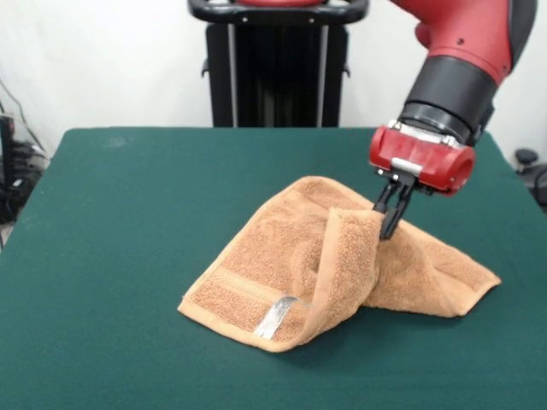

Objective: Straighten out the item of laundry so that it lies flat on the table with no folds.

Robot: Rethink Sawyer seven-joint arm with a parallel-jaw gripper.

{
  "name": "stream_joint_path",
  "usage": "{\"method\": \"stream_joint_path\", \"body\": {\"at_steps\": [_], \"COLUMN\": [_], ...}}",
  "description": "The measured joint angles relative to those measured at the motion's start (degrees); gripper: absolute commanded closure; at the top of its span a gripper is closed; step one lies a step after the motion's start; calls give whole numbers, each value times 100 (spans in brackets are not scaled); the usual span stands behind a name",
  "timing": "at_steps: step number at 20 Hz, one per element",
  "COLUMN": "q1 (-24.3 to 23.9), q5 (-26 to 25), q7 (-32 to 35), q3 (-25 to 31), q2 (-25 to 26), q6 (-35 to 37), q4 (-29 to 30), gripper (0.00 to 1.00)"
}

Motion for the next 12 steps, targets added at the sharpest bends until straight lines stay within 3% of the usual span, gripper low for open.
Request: {"method": "stream_joint_path", "body": {"at_steps": [12], "q1": [-61], "q5": [4], "q7": [0], "q3": [-455], "q2": [-47], "q6": [2973], "q4": [-546], "gripper": [100]}}
